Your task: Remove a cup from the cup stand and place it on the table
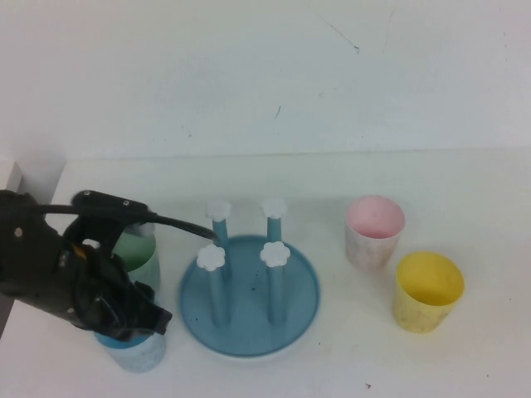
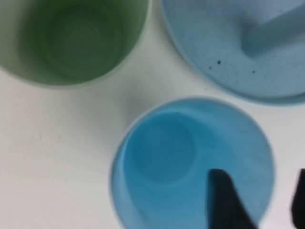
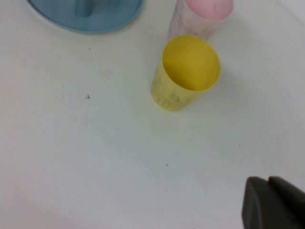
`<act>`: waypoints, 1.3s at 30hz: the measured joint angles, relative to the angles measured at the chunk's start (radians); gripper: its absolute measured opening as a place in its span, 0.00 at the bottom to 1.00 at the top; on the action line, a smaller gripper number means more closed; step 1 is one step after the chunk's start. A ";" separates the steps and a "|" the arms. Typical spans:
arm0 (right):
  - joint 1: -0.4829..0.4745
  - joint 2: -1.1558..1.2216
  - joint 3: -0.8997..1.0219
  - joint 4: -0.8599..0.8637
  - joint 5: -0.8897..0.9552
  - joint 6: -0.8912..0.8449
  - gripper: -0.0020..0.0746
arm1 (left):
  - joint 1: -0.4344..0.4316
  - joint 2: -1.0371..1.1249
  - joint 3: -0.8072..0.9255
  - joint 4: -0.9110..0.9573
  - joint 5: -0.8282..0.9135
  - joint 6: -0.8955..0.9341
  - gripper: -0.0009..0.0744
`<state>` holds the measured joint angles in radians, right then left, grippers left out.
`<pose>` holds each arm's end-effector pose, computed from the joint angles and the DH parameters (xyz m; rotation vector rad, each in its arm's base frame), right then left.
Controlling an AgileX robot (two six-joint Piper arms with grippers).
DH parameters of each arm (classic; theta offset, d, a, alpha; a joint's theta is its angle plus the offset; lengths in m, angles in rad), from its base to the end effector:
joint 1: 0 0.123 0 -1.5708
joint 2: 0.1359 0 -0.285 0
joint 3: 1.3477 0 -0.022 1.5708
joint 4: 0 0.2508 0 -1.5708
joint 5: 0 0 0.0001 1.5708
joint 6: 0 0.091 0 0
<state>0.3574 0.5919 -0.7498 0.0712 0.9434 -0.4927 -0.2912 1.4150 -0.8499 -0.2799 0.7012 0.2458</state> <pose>0.0869 0.0381 0.3364 -0.9192 2.0718 0.0158 0.2471 -0.0910 0.2300 0.4883 2.6966 -0.3186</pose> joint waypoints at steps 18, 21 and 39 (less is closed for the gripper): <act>0.000 -0.381 0.301 0.023 -0.184 0.056 0.03 | 0.000 -0.512 0.000 0.000 0.019 -0.033 0.01; 0.000 -0.394 0.333 0.051 -0.171 0.056 0.03 | 0.000 -0.620 0.000 -0.003 0.017 -0.035 0.01; 0.000 -0.395 0.346 0.089 -0.164 0.060 0.03 | 0.000 -0.925 0.000 -0.072 0.029 -0.065 0.01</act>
<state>0.3574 0.1965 -0.4041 0.1597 0.7793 -0.4327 -0.2912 0.4903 -0.8499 -0.3518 0.7297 0.1806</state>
